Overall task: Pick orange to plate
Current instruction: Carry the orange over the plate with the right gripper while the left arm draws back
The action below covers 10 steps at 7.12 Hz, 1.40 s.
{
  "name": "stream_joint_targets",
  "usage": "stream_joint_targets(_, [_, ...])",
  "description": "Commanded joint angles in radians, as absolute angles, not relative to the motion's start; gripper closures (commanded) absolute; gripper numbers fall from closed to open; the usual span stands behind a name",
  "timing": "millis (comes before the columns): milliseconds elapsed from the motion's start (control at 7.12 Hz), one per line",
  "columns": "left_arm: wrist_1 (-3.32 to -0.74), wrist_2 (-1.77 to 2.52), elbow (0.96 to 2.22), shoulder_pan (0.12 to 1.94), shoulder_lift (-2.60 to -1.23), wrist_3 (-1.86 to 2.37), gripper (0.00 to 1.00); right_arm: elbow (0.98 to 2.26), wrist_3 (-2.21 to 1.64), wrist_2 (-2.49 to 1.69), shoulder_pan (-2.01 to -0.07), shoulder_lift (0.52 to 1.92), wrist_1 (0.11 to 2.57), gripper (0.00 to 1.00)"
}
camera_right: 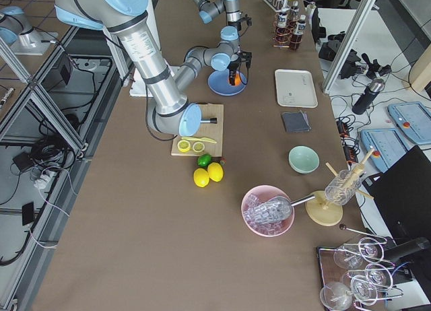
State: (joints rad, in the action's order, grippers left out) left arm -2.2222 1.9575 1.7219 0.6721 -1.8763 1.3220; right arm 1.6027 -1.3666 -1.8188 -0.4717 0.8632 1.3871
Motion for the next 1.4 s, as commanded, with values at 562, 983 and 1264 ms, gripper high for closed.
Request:
stream_joint_targets(562, [-2.223,1.979,1.736,0.695,-1.853,1.301,0.03,1.554,-1.393,-1.759,-0.396,0.848,1.388,0.65])
stream_joint_targets(983, [-2.22,1.977,1.735,0.696,-1.852,1.298,0.03,1.552,-1.381,-1.761,-0.399,0.853,1.384,0.0])
stream_joint_targets(1264, [-2.167,2.047,1.736,0.762,-1.822,1.193,0.03,1.638,-1.382,-1.82,-0.477,0.874,1.399,0.0])
